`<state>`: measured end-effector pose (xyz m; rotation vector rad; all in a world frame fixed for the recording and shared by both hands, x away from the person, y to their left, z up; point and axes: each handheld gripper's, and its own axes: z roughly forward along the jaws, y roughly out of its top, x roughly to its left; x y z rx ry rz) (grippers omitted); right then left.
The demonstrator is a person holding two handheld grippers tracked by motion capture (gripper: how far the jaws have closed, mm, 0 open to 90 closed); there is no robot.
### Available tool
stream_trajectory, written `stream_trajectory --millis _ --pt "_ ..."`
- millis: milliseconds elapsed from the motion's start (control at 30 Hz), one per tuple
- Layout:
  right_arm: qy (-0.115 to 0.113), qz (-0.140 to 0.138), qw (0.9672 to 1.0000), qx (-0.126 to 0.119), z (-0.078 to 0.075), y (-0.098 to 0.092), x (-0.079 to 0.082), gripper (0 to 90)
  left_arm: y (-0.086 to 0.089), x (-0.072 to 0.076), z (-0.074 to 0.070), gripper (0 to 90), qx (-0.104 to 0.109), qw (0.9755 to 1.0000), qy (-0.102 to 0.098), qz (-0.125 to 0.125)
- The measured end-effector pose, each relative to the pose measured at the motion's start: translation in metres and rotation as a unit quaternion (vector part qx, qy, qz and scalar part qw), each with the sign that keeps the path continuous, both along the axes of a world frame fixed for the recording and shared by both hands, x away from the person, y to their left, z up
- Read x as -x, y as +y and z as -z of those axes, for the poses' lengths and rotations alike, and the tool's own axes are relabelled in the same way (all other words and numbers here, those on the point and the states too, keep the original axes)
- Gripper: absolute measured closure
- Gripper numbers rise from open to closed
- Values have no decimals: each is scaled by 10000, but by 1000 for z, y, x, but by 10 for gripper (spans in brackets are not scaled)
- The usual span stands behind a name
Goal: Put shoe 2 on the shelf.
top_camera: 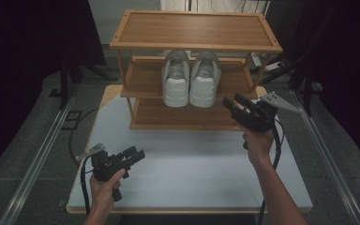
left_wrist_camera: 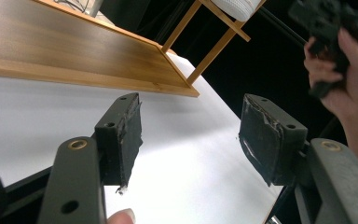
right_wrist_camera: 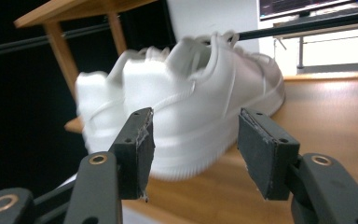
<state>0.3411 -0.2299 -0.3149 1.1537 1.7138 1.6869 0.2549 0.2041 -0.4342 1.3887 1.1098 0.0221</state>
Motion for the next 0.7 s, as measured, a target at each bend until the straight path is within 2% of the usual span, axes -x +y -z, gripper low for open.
stream_trajectory --millis 33,133,267,333,433,567,700 --pt "9 -63 10000 8 8 -6 13 450 0 0 0 383 23 10000 16 -6" --pt "-33 -179 9998 80 21 -14 29 448 0 1 -1 383 -7 10000 -7 1" --pt "-97 -148 9993 337 38 -20 51 445 1 1 -2 384 -7 10000 -30 -13" --pt "-93 -176 9991 384 45 -23 59 443 1 1 -2 384 -6 10000 -33 -16" --pt "-83 -219 9985 486 51 -24 67 439 1 1 -2 384 -16 10000 -34 -9" --pt "-136 -259 9981 546 52 -22 70 428 -1 0 -2 383 -41 10000 -35 23" --pt "-195 -202 9984 499 53 -22 73 403 -1 1 -3 383 -61 10000 -43 34"
